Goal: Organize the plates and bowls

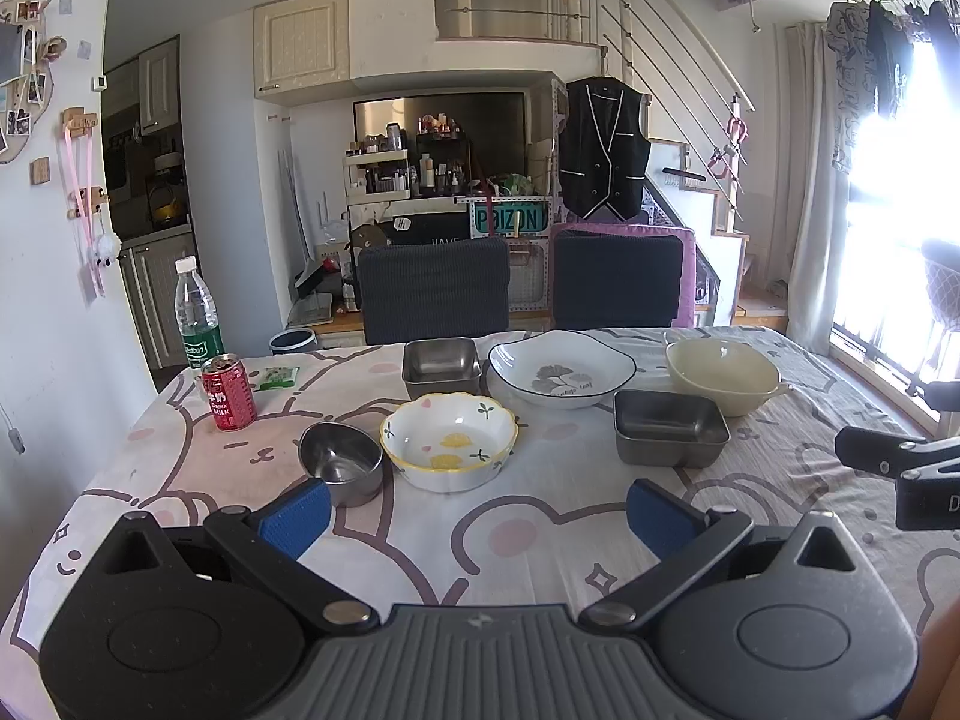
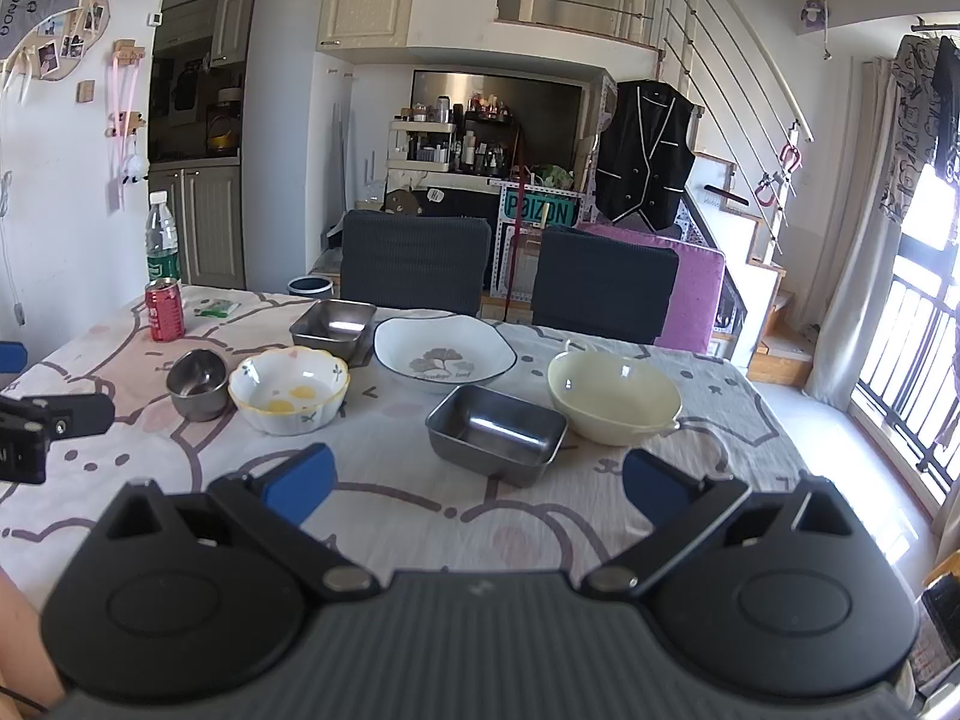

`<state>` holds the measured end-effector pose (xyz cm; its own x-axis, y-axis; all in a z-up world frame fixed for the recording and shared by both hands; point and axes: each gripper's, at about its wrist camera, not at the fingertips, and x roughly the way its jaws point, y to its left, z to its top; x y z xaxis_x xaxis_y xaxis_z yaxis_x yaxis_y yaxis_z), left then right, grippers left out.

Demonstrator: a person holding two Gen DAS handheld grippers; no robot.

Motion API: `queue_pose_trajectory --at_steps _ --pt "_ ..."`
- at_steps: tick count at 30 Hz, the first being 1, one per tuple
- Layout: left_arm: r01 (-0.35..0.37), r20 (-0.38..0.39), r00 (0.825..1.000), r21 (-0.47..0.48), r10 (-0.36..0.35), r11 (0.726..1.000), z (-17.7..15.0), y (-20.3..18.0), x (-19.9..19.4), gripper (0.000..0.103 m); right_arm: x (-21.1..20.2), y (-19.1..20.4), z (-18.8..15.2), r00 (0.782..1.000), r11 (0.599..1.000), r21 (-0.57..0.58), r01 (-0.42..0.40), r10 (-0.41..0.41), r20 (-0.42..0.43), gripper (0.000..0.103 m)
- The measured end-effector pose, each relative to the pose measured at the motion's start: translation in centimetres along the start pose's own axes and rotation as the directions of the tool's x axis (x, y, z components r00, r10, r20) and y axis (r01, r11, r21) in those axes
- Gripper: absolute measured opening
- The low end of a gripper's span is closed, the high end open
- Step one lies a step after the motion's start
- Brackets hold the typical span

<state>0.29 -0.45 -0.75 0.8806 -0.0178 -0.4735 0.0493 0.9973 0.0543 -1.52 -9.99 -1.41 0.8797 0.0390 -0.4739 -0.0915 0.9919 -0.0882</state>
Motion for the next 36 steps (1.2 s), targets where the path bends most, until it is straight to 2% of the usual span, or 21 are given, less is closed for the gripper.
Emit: queue_pose_trajectory --at_steps 36 --pt "0.0 -0.003 1.0 -0.004 0.0 1.0 -0.1 -0.11 0.21 0.103 0.09 0.03 -0.12 1.0 1.0 -0.003 0.001 -0.001 -0.005 0.103"
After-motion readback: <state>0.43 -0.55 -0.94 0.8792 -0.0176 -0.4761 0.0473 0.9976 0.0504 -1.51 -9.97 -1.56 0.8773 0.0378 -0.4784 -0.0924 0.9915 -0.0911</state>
